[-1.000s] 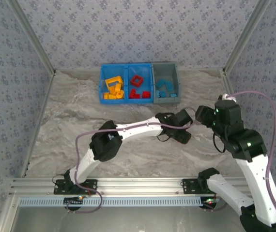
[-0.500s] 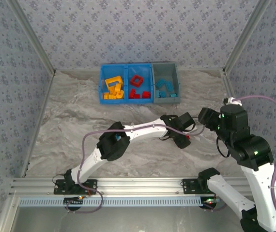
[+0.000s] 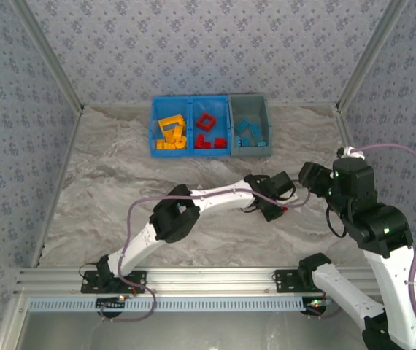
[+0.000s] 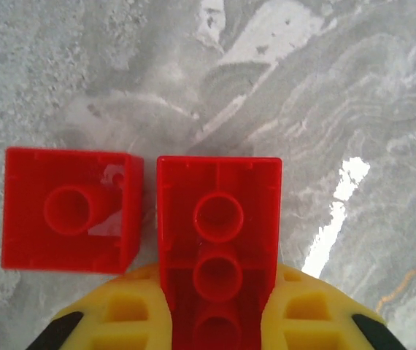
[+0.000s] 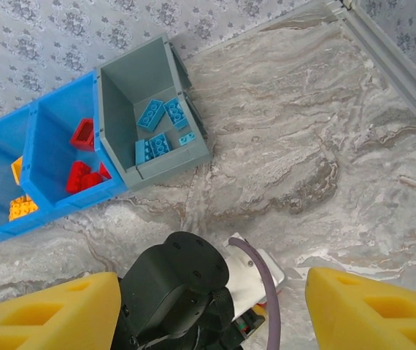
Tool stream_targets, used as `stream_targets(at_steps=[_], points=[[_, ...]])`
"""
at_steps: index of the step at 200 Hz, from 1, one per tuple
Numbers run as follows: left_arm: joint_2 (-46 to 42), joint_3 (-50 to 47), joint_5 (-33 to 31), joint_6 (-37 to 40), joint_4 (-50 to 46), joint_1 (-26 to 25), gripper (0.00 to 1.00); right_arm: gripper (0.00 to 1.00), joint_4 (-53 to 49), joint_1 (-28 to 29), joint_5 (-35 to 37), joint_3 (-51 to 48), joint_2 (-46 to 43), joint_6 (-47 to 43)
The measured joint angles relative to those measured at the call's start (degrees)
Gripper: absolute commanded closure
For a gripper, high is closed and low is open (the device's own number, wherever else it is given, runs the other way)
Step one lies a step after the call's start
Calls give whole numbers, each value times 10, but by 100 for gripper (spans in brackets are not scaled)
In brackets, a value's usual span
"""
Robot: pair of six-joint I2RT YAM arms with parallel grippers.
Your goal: Sort the legos into containers by color
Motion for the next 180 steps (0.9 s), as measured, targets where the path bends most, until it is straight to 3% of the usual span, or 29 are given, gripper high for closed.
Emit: stream_targets(at_steps=[25, 55, 88, 130, 180], points=[[-81, -126, 0, -20, 29, -2, 82, 29, 17, 0, -42, 0, 4, -12], [-220, -273, -3, -75, 57, 6, 81, 28, 83, 0, -150, -19, 0, -44], [-353, -351, -17, -141, 75, 66, 80, 29, 129, 8, -249, -35, 17, -69], [-368, -333, -63, -182, 57, 187, 81, 29, 184, 108, -250, -75, 86, -79], [-222, -131, -111, -203, 14, 281, 81, 30, 285, 250, -129, -116, 177, -100]])
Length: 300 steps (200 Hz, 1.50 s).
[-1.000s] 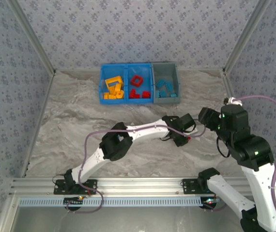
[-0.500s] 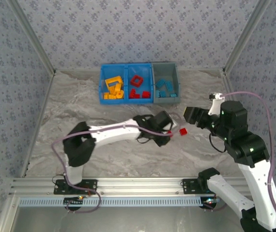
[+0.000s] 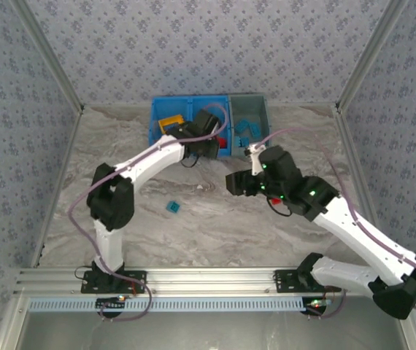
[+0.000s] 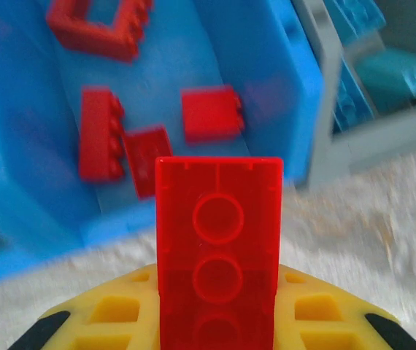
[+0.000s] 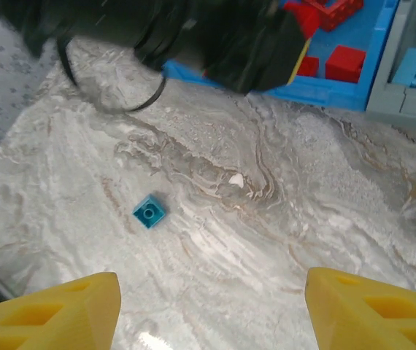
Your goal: Sort the legos into containers by color
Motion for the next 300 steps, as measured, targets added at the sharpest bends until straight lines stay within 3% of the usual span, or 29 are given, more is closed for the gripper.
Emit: stream_targets(at_steps=[42, 72, 122, 175, 200, 228, 271, 300], points=[[167, 224, -38, -8, -56, 23, 79, 30, 56, 38, 96, -7, 17, -2], [251, 327, -45, -16, -97, 35, 73, 30, 66, 43, 129, -7, 17, -2], [287, 359, -37, -24, -140, 47, 47, 30, 66, 43, 145, -18, 12, 1], [261, 360, -22, -23, -156, 35, 46, 30, 65, 43, 147, -20, 8, 1], [179, 314, -24, -34, -155, 26, 46, 30, 59, 43, 146, -22, 9, 1], [-12, 157, -31, -64, -124, 16, 44, 28, 54, 60, 140, -24, 30, -2], [-376, -153, -46, -115, -72, 12, 34, 22, 63, 129, 99, -22, 155, -30], [-524, -297, -29, -127, -111, 24, 30, 21, 70, 154, 44, 3, 264, -56]])
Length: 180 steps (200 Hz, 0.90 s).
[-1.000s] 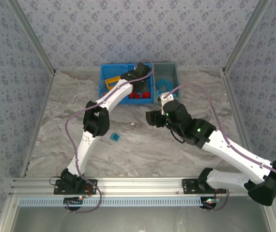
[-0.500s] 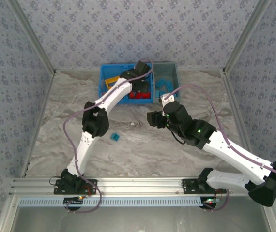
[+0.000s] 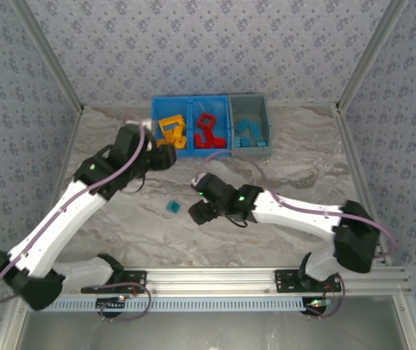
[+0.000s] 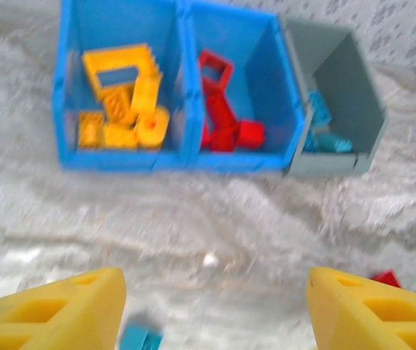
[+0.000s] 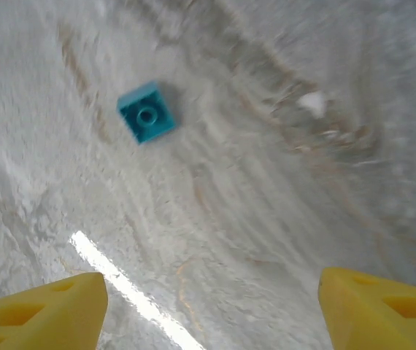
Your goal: Sort the legos into containers by color
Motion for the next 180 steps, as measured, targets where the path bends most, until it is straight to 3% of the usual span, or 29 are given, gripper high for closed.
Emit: stream_targets(at_steps=[43, 74, 88, 153, 180], points=[[-214, -168, 60, -20, -108, 7, 19, 19, 3, 25, -37, 92, 142, -40], [-410, -221, 97, -51, -158, 7, 7, 19, 5, 24, -49, 140, 211, -56], [-463, -224, 104, -65, -174, 7, 6, 20, 2, 19, -52, 164, 242, -63], [-475, -244, 117, -97, -185, 7, 3, 27, -21, -7, -52, 260, 342, -81], [-455, -244, 124, -97, -177, 7, 4, 36, -31, -14, -52, 280, 359, -85]])
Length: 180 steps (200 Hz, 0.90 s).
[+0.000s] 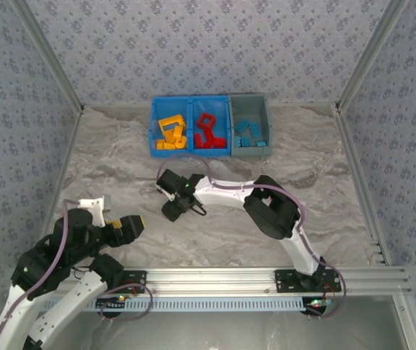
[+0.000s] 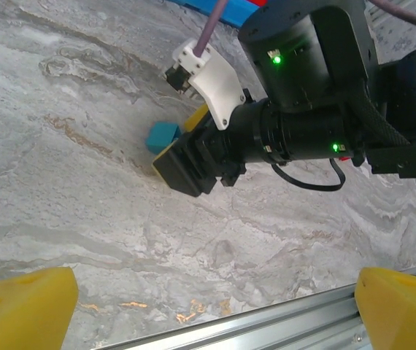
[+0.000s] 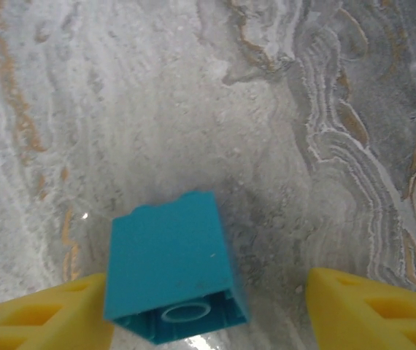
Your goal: Sort the legos into containers by color
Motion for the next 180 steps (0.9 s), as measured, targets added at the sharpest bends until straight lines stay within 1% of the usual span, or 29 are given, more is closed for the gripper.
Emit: stream_targets(at_steps=[17, 53, 83, 103, 128, 142, 158, 180], points=[[8, -1, 5, 0, 11, 0, 4, 43, -3, -2, -1, 10, 4, 0], [9, -7, 8, 0, 28, 0, 4, 45, -3, -2, -7, 15, 8, -2], [10, -14, 12, 0, 35, 0, 5, 55, -3, -2, -11, 25, 14, -1], [12, -16, 17, 0, 42, 0, 5, 60, -2, -2, -11, 28, 14, 1], [26, -19, 28, 0, 61, 0, 7, 62, 2, -4, -9, 20, 5, 5], [45, -20, 39, 0, 77, 0, 8, 63, 11, -9, -3, -10, -24, 14], [85, -20, 53, 0, 111, -1, 9, 63, 14, -27, 5, -59, -86, 28], [165, -20, 64, -1, 180, -23, 10, 64, 16, -84, 22, -119, -198, 54]])
